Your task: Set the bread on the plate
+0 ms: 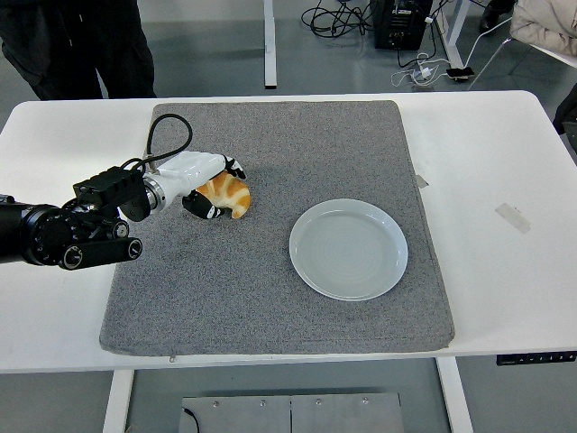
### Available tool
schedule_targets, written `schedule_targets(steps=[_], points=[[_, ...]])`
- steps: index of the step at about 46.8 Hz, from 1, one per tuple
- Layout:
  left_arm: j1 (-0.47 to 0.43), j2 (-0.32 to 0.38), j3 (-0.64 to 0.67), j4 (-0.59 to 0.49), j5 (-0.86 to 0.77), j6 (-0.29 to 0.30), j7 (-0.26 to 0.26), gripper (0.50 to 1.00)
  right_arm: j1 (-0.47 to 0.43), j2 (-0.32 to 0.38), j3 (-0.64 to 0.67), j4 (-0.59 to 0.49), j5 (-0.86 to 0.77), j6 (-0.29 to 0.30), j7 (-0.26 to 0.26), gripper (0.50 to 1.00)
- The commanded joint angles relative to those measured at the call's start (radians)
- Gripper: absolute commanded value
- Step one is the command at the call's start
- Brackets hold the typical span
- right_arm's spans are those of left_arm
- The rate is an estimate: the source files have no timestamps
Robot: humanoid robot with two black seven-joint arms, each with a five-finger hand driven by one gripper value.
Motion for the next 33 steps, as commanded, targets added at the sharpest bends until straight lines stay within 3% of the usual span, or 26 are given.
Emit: schedule_targets(steps=[1, 9, 14, 27, 33], points=[[0.0, 0.0, 0.001, 0.013, 0.0, 0.0, 0.0, 0.566, 0.0, 0.0, 0.0, 0.0, -0.001, 0.0, 0.0, 1.0], [0.014, -0.008, 0.001, 0.045, 0.0, 0.0, 0.0, 0.501, 0.0, 0.0, 0.0, 0.0, 0.0, 0.0, 0.0, 1.0], [0.015, -0.011, 0.002, 0.051, 0.0, 0.0, -0.003, 0.5, 0.0, 0.0, 0.0, 0.0, 0.0, 0.0, 0.0, 1.0], [0.011, -0.005, -0.006, 0.051, -0.003, -0.04, -0.075, 0.5, 0.0, 0.0, 0.0, 0.0, 0.0, 0.0, 0.0, 1.0], [-0.003, 0.008, -0.065, 0.051, -0.002, -0.04, -0.083, 0.5, 0.0, 0.0, 0.0, 0.0, 0.0, 0.0, 0.0, 1.0]])
